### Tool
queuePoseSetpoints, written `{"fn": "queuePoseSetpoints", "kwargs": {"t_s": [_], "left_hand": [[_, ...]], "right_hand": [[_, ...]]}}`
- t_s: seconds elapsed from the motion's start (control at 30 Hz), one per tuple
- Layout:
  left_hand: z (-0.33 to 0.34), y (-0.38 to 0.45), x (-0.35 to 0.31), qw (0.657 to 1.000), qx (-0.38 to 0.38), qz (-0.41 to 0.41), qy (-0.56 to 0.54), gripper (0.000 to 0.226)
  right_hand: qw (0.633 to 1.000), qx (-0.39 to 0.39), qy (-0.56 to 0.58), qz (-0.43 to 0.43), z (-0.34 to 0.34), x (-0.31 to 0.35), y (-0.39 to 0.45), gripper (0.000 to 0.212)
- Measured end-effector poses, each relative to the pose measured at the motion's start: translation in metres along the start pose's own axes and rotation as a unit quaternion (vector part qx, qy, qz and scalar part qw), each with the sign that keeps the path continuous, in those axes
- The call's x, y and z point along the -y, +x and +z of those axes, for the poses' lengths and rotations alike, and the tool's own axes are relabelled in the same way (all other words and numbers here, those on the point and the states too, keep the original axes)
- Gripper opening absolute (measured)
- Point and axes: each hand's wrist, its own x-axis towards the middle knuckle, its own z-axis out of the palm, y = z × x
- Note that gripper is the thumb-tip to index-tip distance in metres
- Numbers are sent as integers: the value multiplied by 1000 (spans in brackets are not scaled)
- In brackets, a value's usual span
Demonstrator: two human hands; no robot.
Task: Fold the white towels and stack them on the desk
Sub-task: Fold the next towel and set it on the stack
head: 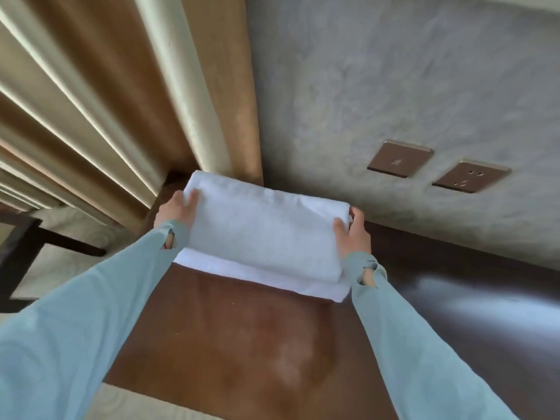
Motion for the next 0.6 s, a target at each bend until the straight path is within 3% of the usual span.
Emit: {"fn": "queuePoseSetpoints", "kwargs": {"t_s": [0.13, 0.23, 0.3, 0.4, 0.47, 0.53, 0.6], "left_hand": [[4, 2, 11, 995, -23, 53, -79, 53], [4, -5, 17, 997, 18, 20, -76, 49], [-3, -5, 13, 995, 47, -18, -82, 49], [-7, 3, 12, 999, 28, 42, -14, 49], [-3, 6, 6, 990, -42, 109, 77, 50], [3, 1, -9, 965, -109, 204, 124, 48], [16, -5, -15, 939, -107, 287, 157, 44]], "right_hand": [[997, -58, 4, -52, -4, -10, -6, 38], [993, -116, -4, -22, -10, -24, -3, 32], [995, -94, 18, 17, -12, -24, -6, 22], [995, -84, 17, -60, -6, -14, -16, 22], [975, -118, -88, -169, 3, -3, -16, 35], [923, -159, -246, -250, 18, 2, -14, 43], [886, -166, -344, -263, 32, -2, -14, 48]]}}
